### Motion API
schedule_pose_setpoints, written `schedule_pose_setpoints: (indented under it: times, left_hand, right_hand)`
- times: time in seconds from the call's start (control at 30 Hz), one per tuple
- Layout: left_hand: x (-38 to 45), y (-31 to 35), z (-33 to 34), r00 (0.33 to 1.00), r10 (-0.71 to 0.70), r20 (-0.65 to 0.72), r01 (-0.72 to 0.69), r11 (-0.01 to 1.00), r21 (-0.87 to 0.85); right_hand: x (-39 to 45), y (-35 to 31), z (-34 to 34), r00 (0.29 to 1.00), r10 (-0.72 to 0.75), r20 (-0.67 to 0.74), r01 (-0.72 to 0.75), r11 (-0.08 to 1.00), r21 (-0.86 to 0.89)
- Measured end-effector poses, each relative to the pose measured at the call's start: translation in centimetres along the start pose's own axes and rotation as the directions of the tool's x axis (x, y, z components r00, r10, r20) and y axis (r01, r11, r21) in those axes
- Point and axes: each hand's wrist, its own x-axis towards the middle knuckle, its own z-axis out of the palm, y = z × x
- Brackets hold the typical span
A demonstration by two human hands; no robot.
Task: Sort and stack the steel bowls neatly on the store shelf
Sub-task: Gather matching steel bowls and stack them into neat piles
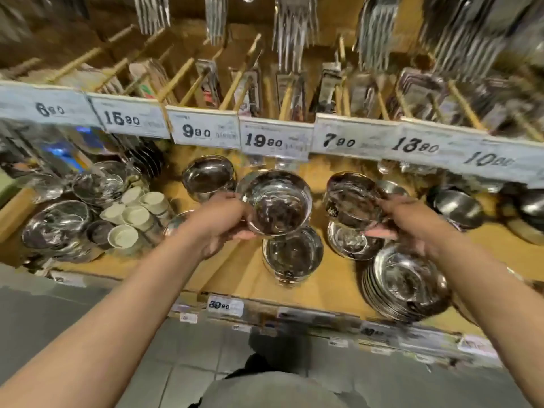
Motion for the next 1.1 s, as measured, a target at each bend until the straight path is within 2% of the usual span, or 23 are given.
schedule_pose_setpoints:
  times: [0.07, 0.2, 0.33, 0.47, 0.63, 0.93, 1.1]
  left_hand:
    - [-0.6, 0.5, 0.8, 1.000, 0.010, 0.012, -0.010, 0.998, 0.059]
    - [-1.5, 0.6, 2.1, 1.000, -0.029, -0.008, 0.030, 0.991, 0.128]
    - [-1.6, -0.1, 3.1, 0.997, -0.034, -0.068, 0.047, 0.977, 0.210]
    - [-1.8, -1.5, 4.0, 0.998, 0.001, -0.056, 0.014, 0.966, 0.258]
    - [-2.3, -2.3, 4.6, 0.999, 0.033, -0.019, -0.026, 0.956, 0.292]
    - [-1.1, -3.9, 4.9, 0.992, 0.096, -0.087, -0.061, 0.938, 0.342]
    - [-0.6, -5.5, 5.0, 0.985, 0.143, -0.095, -0.108, 0.946, 0.304]
  right_hand:
    - [-1.6, -0.6, -1.1, 0.998, 0.032, 0.046, -0.037, 0.995, 0.095]
    - [-4.3, -0.9, -3.0, 0.996, 0.030, 0.083, -0.043, 0.987, 0.155]
    - [-5.8, 0.3, -4.3, 0.997, 0.021, 0.080, -0.035, 0.985, 0.170]
    - [-5.8, 2.3, -5.0, 0.998, 0.016, 0.065, -0.031, 0.972, 0.231]
    - [-5.2, 3.3, -5.1, 0.997, 0.009, 0.077, -0.025, 0.978, 0.207]
    - [-5.4, 2.7, -3.1, 0.989, -0.057, 0.135, 0.035, 0.986, 0.162]
    - [-5.5, 2.6, -1.3, 0.973, -0.112, 0.202, 0.110, 0.994, 0.021]
